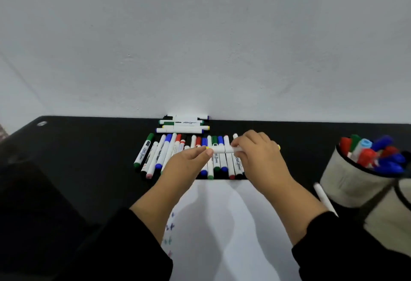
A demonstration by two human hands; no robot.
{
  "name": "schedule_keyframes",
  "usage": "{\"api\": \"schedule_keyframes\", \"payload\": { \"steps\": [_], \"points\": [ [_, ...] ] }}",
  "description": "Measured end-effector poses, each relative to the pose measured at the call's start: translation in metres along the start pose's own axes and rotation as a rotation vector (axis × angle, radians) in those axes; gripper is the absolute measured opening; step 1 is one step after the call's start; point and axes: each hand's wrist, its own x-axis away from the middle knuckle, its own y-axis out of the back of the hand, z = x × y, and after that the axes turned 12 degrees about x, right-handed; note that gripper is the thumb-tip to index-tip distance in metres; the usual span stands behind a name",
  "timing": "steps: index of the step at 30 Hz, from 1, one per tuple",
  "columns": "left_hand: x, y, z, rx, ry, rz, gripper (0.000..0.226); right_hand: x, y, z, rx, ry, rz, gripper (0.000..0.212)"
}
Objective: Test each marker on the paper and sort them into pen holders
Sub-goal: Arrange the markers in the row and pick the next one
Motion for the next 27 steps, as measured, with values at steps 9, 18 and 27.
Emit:
{"api": "schedule_keyframes", "payload": {
  "steps": [9,18,27],
  "points": [
    [0.097,0.013,0.025,0.238,0.053,-0.109,0.005,0.074,0.036,0.057,-0.076,0.004,-0.187,0.024],
    [0.136,0.019,0.046,0.286,-0.057,-0.176,0.022,0.103,0.063,0.089,-0.595,-0.781,0.261,0.034],
    [0.134,0.028,0.062,0.117,-0.101,-0.109,0.025,0.097,0.06,0.099,-1.389,-1.188,0.348,0.022]
  ]
}}
